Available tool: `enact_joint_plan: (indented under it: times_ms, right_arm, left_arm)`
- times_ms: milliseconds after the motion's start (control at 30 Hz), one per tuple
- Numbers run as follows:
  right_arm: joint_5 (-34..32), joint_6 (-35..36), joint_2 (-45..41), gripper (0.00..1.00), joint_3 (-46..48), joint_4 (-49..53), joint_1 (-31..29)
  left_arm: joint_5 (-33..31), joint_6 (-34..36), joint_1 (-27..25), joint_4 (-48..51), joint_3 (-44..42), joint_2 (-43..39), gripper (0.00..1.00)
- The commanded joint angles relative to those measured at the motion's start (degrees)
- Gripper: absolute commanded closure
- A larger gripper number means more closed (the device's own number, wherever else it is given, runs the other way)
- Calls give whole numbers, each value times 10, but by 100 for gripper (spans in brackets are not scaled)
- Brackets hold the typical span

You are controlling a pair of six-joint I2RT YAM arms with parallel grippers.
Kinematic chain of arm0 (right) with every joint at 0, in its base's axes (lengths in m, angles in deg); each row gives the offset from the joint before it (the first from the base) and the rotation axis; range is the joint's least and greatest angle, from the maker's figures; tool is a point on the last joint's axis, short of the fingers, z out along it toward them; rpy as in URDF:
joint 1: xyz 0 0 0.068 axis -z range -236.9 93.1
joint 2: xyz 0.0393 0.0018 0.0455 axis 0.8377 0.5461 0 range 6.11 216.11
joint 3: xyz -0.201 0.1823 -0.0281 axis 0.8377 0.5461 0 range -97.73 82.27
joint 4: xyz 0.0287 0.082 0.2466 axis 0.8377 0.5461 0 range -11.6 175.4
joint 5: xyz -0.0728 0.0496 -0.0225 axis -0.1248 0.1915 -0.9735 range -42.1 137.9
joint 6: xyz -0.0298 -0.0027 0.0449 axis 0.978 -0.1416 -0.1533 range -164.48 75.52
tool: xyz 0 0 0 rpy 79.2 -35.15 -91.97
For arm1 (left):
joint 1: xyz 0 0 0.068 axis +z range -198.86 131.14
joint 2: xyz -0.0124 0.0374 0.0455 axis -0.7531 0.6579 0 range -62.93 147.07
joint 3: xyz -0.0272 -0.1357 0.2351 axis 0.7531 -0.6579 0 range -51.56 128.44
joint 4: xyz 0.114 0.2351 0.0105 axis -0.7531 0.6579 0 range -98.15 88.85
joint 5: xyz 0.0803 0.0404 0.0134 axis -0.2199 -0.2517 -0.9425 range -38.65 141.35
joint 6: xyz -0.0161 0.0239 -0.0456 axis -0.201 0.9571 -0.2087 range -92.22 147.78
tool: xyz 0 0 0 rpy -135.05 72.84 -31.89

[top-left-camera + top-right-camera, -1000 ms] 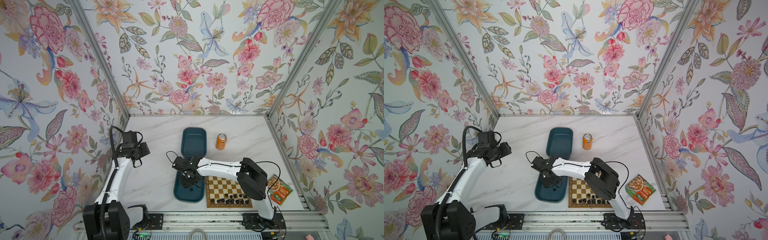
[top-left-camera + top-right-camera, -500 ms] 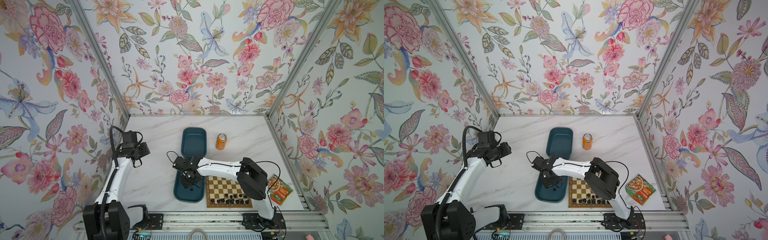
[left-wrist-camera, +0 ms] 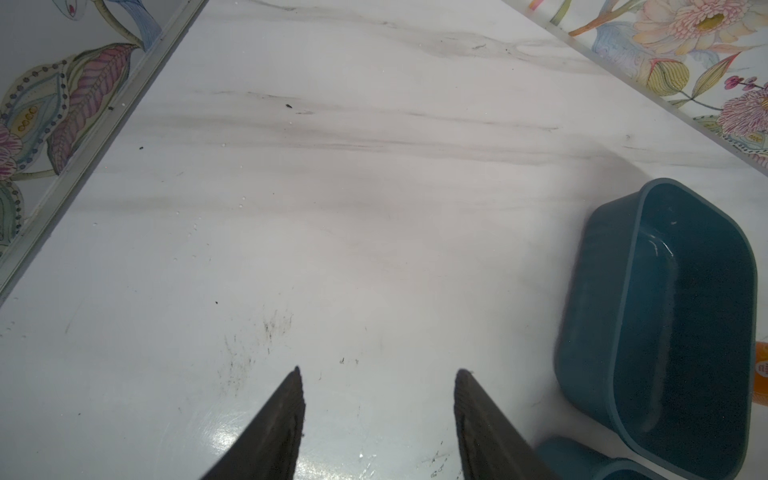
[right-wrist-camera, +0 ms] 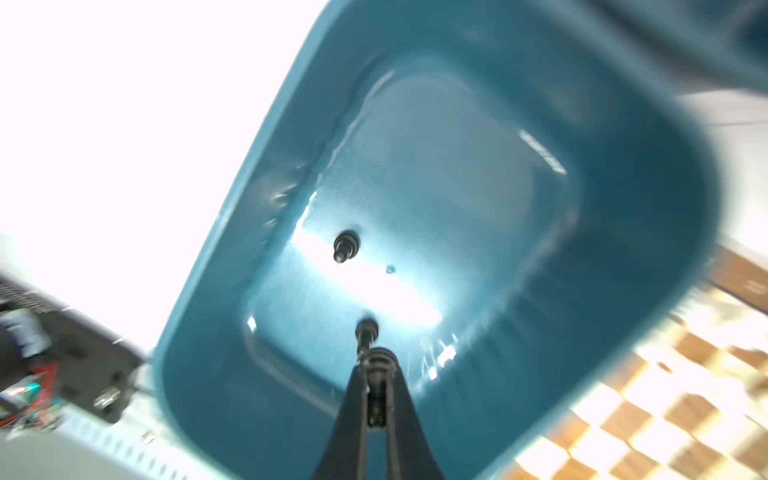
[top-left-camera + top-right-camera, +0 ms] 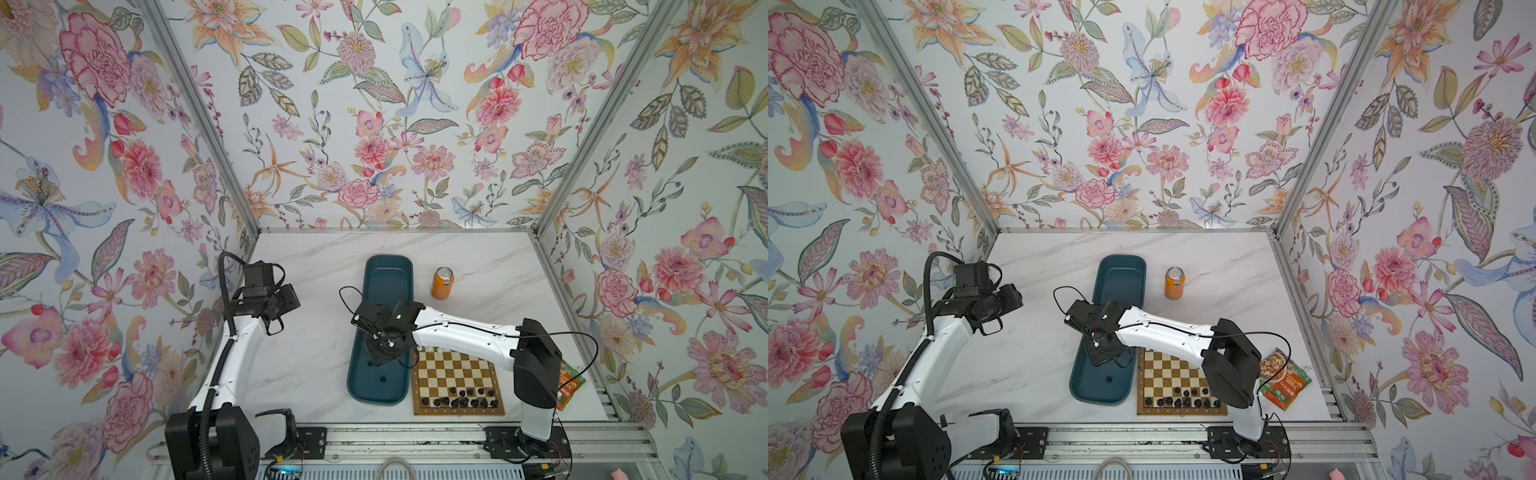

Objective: Set up the chess pieces on the board
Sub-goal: 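Carry the black piece with the right gripper over the board's near row, then lower the black piece onto a near-row square and open the right gripper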

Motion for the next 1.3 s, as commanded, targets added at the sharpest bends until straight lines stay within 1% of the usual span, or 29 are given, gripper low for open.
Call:
enact_joint_plan:
  times_ms: [0, 167, 467, 667, 800, 1000, 1267]
  right_arm:
    - [-33, -31, -40, 94, 9, 40, 1]
    - [-55, -75, -104, 94, 80, 51, -6]
    - [-71, -168, -224, 94, 238, 55, -32]
    - [-80, -203, -264, 94, 296, 53, -45]
    - [-78, -210, -277, 94, 329, 32, -45]
    - [-68, -226, -305, 93, 393, -14, -39]
    - [-54, -213, -316, 93, 425, -42, -19]
  left_arm:
    - [16, 3, -1, 1, 3, -11, 40]
    - [16, -8, -25, -6, 4, -10, 39]
    - [7, -37, -122, -35, 9, 10, 39]
    - [6, -58, -170, -52, 20, 34, 39]
    - [-1, -62, -182, -53, 33, 43, 40]
    - [-8, -70, -187, -51, 39, 43, 40]
    - [-17, -72, -191, -43, 50, 45, 40]
